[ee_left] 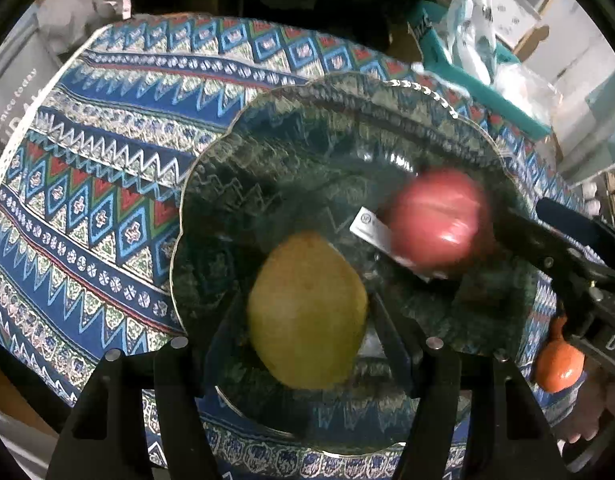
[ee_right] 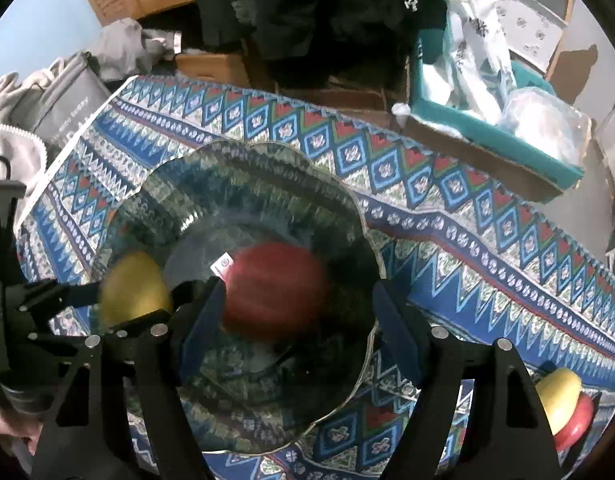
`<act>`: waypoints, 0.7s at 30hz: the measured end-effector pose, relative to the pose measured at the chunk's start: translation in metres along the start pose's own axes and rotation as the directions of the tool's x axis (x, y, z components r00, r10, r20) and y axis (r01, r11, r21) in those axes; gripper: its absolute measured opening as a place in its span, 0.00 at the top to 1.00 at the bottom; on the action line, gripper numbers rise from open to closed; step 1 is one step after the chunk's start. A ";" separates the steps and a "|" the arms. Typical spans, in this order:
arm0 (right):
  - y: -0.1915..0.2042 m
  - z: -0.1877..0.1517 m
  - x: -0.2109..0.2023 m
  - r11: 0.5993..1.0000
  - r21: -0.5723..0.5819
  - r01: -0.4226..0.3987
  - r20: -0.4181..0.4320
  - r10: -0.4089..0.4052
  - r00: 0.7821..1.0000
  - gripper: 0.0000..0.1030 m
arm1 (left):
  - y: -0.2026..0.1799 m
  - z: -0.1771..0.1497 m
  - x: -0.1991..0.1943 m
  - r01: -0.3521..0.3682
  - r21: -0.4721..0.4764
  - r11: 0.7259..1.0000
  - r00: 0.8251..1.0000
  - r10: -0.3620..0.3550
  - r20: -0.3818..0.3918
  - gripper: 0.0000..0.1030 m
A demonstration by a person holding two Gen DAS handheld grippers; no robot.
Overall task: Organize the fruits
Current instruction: 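Open the left tool over the glass plate while the right tool releases the apple onto it, then move both tools back from the plate toward the remaining fruit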
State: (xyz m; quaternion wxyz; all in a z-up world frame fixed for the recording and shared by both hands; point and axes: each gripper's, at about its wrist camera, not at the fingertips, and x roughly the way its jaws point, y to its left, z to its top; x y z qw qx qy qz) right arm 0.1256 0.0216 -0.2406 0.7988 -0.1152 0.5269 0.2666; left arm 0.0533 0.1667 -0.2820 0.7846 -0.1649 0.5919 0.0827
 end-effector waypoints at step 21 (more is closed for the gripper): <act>-0.007 0.005 -0.038 0.999 0.033 0.028 0.069 -0.030 0.997 0.25 | -0.018 0.000 -0.047 -0.041 0.074 0.996 0.991 0.031 0.130 0.16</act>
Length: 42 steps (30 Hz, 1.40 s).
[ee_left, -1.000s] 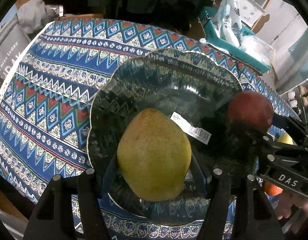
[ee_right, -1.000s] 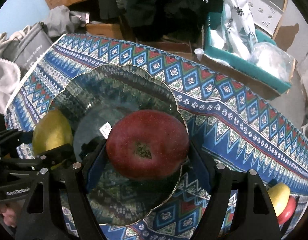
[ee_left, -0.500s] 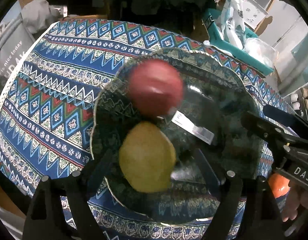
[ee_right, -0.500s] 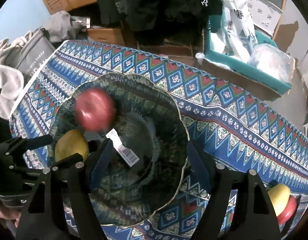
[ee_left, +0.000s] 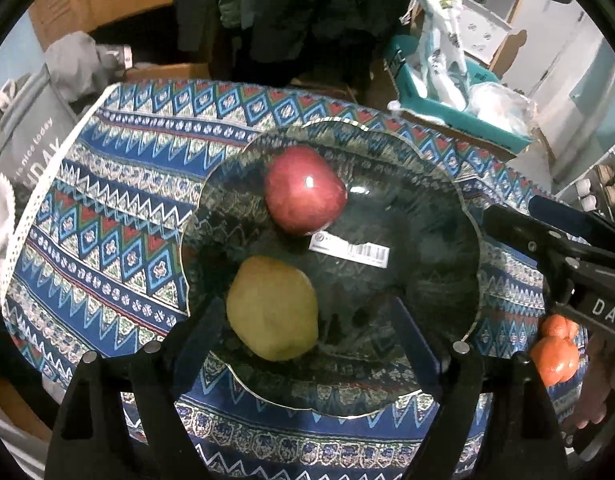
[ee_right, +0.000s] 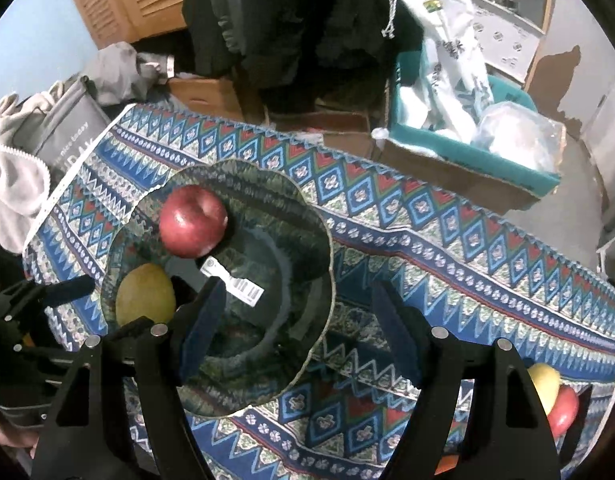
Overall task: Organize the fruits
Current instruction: 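Move both tools back from the plate toward the remaining fruit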
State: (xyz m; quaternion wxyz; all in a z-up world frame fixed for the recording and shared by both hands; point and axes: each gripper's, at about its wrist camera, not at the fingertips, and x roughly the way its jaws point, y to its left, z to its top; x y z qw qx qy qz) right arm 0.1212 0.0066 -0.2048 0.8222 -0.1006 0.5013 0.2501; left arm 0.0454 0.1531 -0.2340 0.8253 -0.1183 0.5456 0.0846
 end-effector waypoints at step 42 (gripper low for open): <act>-0.109 -0.062 -0.160 0.972 0.172 0.161 0.151 -0.187 0.971 0.25 | -0.126 -0.009 -0.084 0.138 0.248 0.959 0.979 -0.170 0.112 0.16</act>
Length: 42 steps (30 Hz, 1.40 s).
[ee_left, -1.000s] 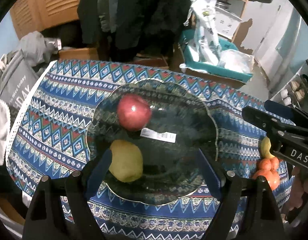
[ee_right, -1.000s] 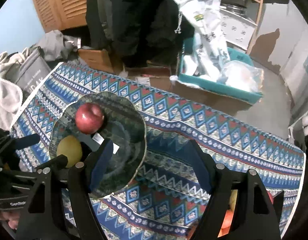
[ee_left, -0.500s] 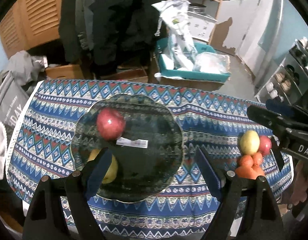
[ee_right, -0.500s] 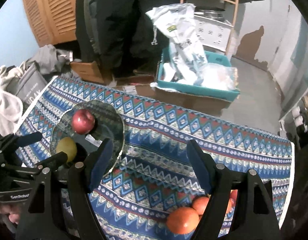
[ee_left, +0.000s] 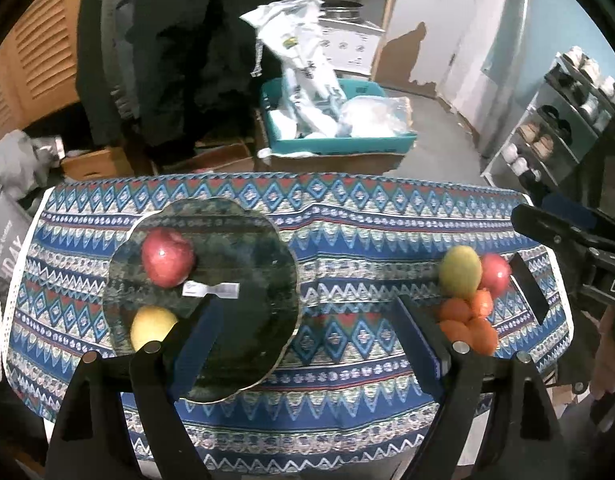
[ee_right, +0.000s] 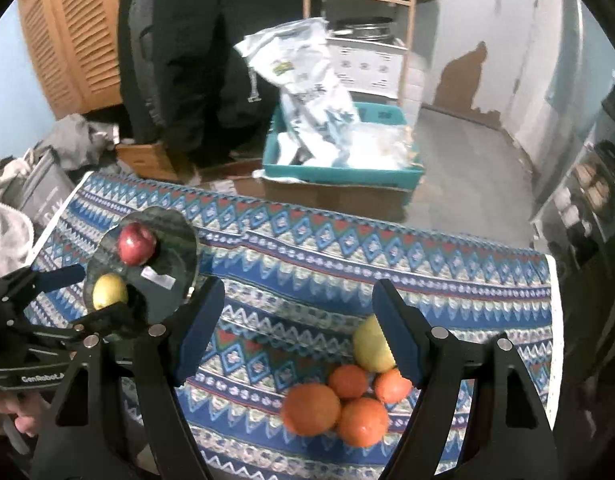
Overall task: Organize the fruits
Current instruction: 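Move both tools back from the plate toward the remaining fruit, then grasp the large orange with the left tool while the right tool grasps the other red apple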
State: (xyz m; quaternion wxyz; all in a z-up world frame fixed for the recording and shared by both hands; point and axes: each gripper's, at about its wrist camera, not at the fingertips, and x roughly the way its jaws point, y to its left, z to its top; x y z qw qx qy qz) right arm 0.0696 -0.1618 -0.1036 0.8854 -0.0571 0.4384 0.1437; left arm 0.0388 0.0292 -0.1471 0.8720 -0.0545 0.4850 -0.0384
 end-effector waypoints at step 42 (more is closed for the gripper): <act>-0.149 -0.126 0.026 0.950 0.245 0.195 -0.205 -0.145 0.968 0.25 | -0.136 -0.051 0.100 0.146 0.202 0.969 0.961 -0.091 -0.260 0.16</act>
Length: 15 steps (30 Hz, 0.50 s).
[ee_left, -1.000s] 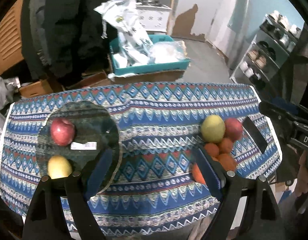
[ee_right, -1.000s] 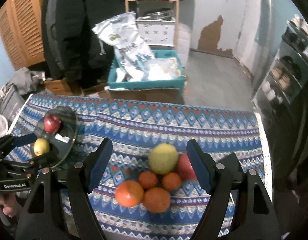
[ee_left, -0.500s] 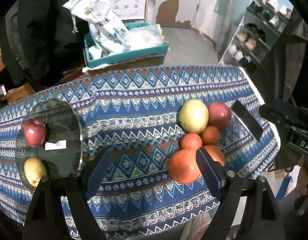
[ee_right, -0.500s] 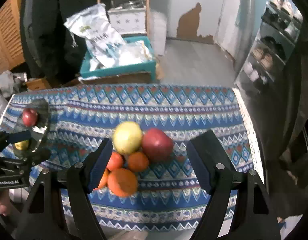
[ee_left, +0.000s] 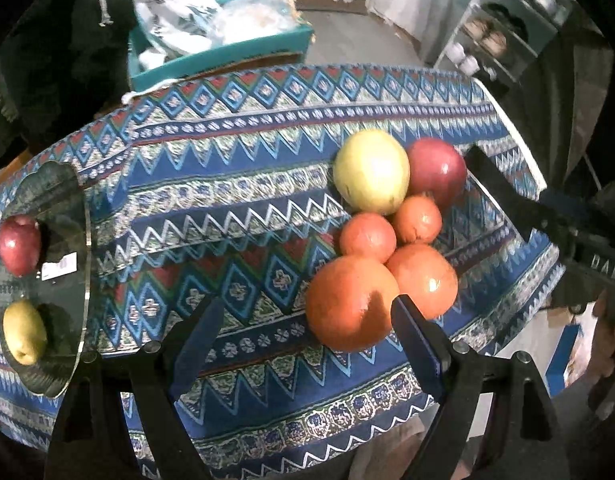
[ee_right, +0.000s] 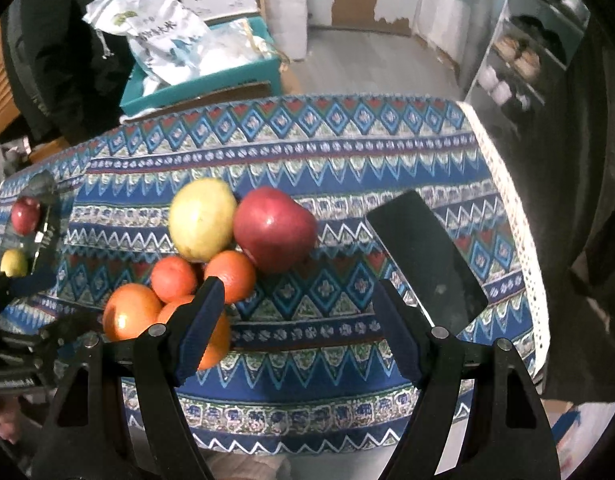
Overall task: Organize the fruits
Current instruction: 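Grasp the large orange with the left tool while the right tool grasps the other red apple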
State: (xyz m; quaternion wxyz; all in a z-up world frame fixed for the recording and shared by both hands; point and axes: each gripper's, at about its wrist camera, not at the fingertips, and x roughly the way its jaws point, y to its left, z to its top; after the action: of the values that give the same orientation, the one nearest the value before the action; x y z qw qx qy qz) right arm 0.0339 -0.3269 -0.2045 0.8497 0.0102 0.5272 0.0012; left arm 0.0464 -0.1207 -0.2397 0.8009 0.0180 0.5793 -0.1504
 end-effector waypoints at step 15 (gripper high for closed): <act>-0.009 -0.005 0.023 1.000 0.023 0.002 -0.058 -0.001 0.998 0.25 | -0.015 -0.007 0.037 0.042 0.051 0.998 0.996 -0.038 -0.083 0.16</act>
State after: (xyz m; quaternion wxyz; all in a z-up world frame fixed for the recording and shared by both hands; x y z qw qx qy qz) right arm 0.0396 -0.3351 -0.2279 0.8340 0.0198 0.5514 -0.0054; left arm 0.0464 -0.1422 -0.2741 0.7725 0.0338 0.6078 -0.1807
